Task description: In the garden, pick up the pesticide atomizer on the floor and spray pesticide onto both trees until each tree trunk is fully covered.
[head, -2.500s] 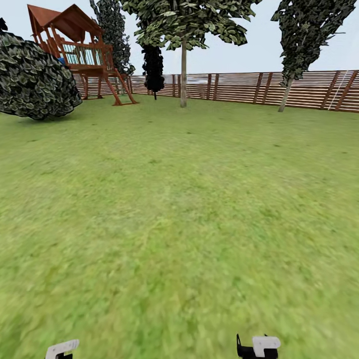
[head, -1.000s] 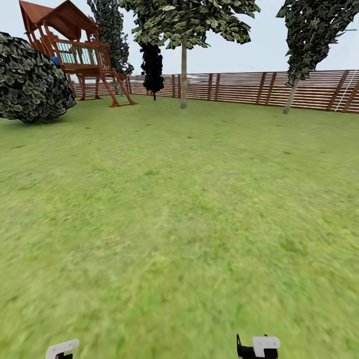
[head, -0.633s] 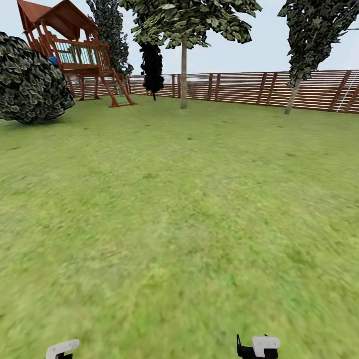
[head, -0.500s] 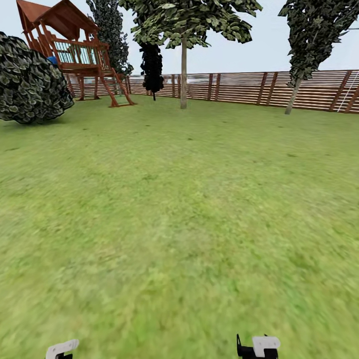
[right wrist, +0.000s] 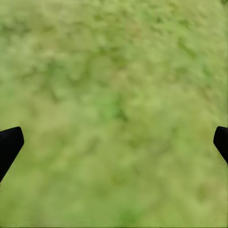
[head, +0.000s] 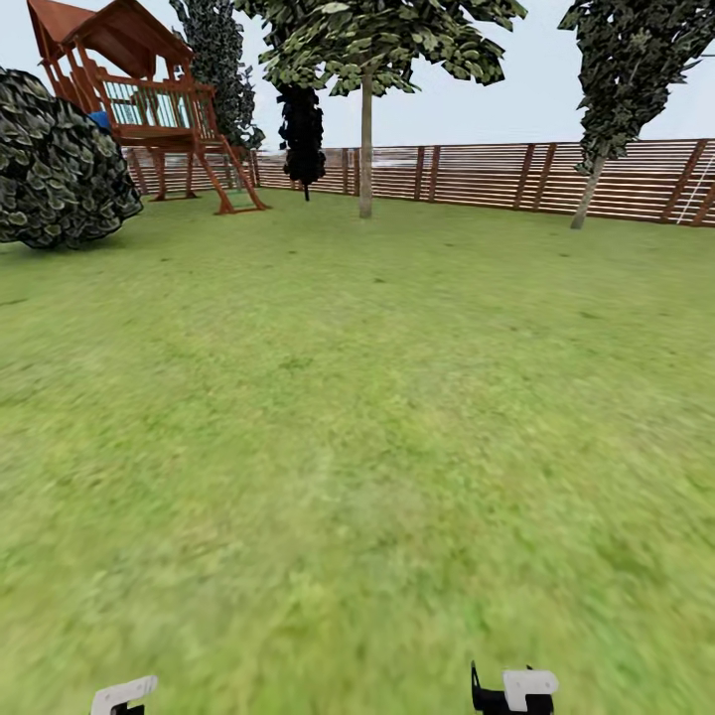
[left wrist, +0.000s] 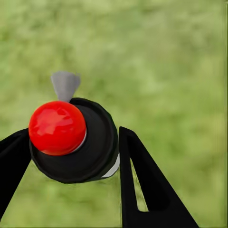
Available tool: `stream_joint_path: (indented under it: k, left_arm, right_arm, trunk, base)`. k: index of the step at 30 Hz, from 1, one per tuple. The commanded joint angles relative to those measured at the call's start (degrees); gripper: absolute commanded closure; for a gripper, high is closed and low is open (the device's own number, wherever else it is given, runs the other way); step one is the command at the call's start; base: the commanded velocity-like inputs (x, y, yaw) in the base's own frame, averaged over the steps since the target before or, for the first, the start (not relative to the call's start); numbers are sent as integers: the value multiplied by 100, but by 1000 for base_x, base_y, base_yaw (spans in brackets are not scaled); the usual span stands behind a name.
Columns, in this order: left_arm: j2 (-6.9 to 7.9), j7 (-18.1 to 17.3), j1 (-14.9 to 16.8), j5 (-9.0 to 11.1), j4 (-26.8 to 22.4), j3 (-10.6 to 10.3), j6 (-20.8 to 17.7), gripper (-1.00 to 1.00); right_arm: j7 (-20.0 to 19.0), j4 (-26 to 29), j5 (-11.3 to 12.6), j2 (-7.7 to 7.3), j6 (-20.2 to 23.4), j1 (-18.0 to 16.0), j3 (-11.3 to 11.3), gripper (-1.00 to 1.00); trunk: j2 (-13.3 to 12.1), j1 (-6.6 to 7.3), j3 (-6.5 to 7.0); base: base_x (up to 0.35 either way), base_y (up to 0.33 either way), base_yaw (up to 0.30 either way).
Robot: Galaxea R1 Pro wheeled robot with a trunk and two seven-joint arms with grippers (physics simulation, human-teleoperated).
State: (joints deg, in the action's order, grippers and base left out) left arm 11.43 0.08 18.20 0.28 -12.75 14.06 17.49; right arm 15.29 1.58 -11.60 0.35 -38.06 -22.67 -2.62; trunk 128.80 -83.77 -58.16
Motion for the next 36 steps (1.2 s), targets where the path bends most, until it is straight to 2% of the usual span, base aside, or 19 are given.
stream_joint_path:
  k: [1, 36]
  left_arm:
    - [0, 1, 0, -1, 0, 1, 0, 100]
    - [9, 1, 0, -1, -8, 8, 0, 100]
  right_arm:
    - [-2, 0, 0, 0, 0, 0, 1, -100]
    - [-2, 0, 0, 0, 0, 0, -1, -100]
  trunk:
    - [0, 0, 0]
    - [0, 0, 0]
  base:
    - [338, 0, 0]
    - [339, 0, 0]
